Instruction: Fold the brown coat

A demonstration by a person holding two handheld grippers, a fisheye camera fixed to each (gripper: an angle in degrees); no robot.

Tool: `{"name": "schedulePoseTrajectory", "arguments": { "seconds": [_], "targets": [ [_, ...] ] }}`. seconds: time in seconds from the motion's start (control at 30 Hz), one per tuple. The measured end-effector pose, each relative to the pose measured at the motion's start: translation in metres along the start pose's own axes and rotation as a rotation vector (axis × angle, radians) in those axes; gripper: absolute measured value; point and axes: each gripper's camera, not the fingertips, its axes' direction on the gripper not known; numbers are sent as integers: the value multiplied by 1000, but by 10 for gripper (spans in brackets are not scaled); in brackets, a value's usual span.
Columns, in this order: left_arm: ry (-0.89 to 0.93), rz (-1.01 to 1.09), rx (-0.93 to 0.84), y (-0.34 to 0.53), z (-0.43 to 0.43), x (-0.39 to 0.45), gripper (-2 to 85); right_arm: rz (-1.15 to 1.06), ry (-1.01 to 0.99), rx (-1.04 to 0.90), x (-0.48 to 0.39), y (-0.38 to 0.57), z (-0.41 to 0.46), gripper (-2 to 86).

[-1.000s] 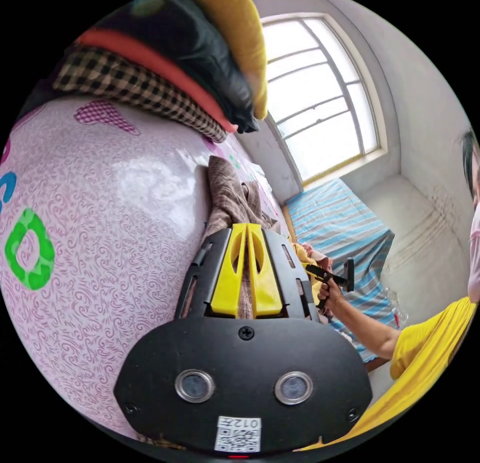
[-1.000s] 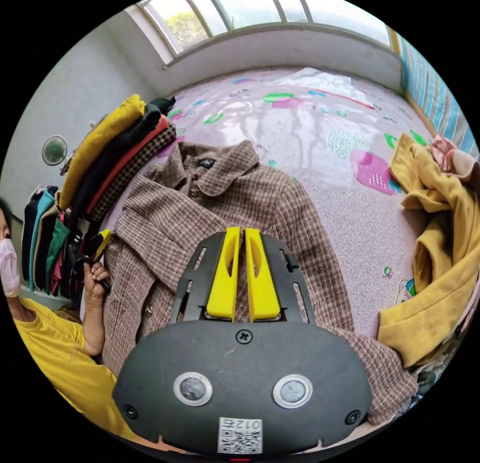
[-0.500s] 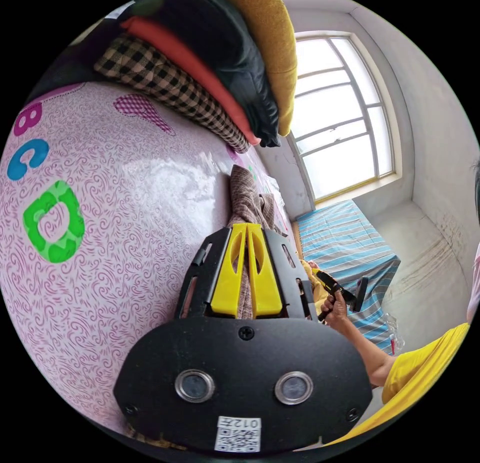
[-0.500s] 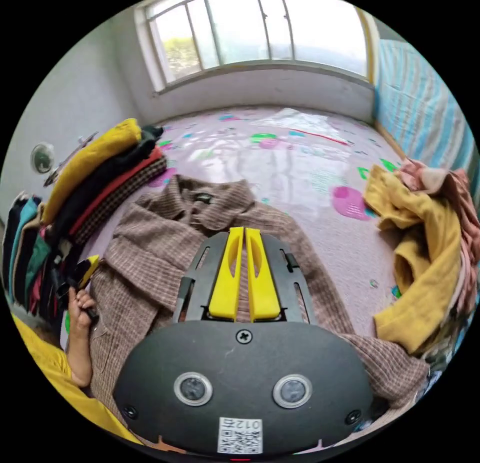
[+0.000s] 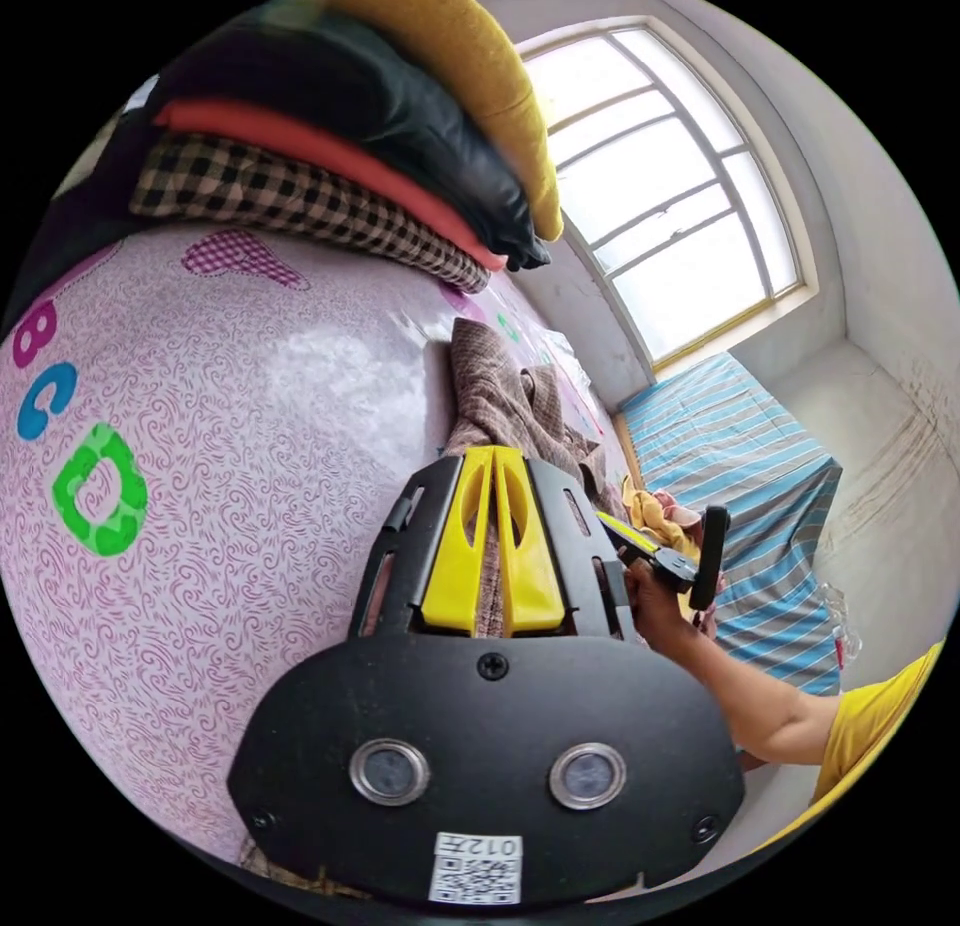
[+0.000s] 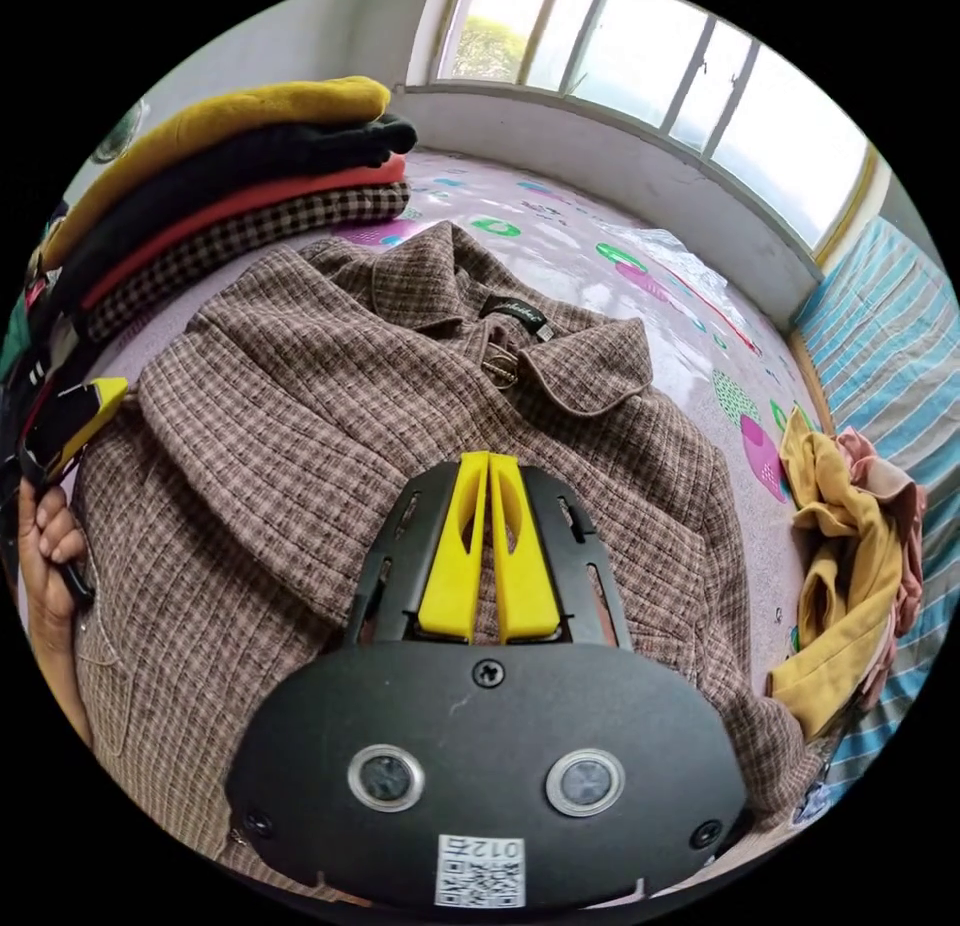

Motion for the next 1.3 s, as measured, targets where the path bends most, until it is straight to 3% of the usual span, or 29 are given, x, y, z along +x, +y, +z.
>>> {"name": "schedulePoseTrajectory", "arguments": {
  "seconds": [0.1,0.2,0.3,0.37,0.5,0.6,0.63,0.8,0.93,1.03,1.17,1.3],
  "targets": [
    [-5,44,-53,3,25,11,6,16,-40,1,9,-2,-12,3],
    [-150,-5,-72,6,35,25,6,108,-161,-70,43,-6,-38,1],
    [-233,166,46,7,35,89,6,246,-375,104,89,23,-116,0],
    [-292,353,-52,5,85,147,5,385,-400,160,127,74,-174,1],
    [-373,555,-387,17,204,196,3,571,-185,193,191,184,-251,5],
    [-641,702,-573,49,281,199,1,828,14,166,262,281,-301,14],
    [-660,782,-480,59,283,206,1,954,60,155,291,317,-317,20],
    [-754,729,-549,68,308,220,-1,1293,-27,187,363,413,-339,67],
    [-473,703,-485,69,307,279,1,1473,-148,219,401,432,-320,68],
    [-285,717,-611,84,333,332,2,1545,-206,341,403,436,-333,34],
    [102,608,-785,96,362,392,8,1167,-183,451,352,364,-395,25],
    [317,563,-862,82,371,422,15,863,-245,512,292,279,-433,24]
  ]
}}
